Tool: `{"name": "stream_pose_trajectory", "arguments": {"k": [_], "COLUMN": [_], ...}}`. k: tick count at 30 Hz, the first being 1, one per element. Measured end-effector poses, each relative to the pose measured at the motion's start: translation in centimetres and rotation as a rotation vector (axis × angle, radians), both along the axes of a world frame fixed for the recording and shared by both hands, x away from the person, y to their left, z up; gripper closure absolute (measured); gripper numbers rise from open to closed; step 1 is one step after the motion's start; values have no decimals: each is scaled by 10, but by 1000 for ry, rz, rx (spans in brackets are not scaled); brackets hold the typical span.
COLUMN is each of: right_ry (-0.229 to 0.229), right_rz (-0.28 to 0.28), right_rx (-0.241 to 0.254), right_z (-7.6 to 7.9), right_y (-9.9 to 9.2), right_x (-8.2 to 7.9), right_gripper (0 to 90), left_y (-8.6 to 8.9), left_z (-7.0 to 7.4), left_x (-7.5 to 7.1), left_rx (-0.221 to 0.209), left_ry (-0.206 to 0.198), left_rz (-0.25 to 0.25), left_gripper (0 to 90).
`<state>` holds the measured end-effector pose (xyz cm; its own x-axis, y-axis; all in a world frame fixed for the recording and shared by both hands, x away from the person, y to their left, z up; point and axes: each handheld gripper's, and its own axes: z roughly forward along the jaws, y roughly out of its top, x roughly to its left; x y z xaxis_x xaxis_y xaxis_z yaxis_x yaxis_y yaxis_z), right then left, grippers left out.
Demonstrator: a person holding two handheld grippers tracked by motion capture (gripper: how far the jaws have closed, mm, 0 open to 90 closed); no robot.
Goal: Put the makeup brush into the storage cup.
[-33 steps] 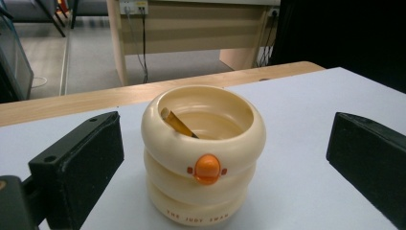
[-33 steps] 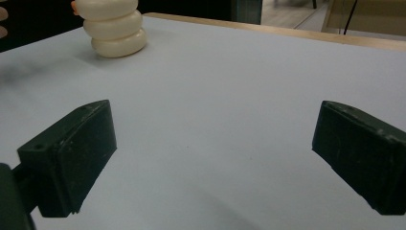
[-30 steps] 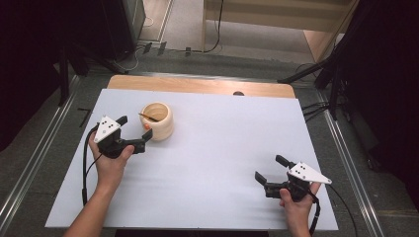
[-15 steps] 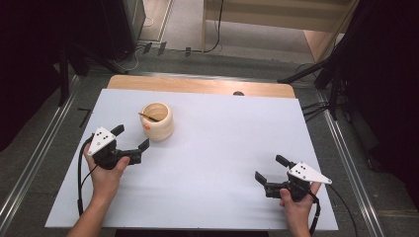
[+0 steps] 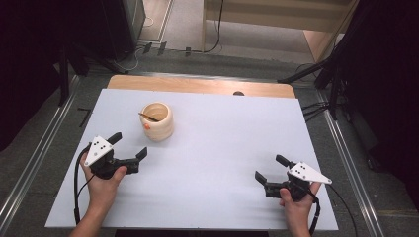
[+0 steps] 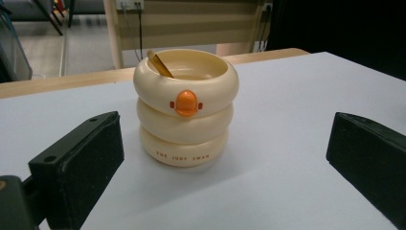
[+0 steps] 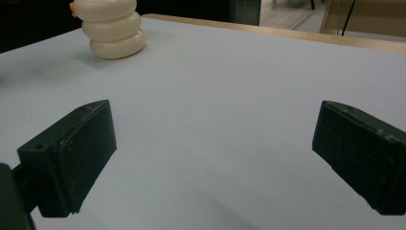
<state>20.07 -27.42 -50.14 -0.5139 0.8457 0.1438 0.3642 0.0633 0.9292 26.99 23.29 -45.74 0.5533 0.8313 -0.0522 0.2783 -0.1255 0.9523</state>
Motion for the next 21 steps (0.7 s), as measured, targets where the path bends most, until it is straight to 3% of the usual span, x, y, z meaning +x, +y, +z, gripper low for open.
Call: {"name": "stream_pose_trajectory", "arguments": {"k": [9,16,21], "right_ry": [-4,-5,-6], "right_rz": [-2,-3,-4], "right_rx": [-1,0,0], "right_z": [0,1,1], "right_y": [0,-1,-1], "right_x": [0,0,0], "right_gripper": [15,15,15], "left_y": [1,4,8], "left_z": [-6,-6,-9], "left_x": [-12,-22,-27], "left_rx": [13,-11,-3], "left_ry": [0,-11,-4], "left_rz": [3,4,10], "left_gripper": [0,0,0]}}
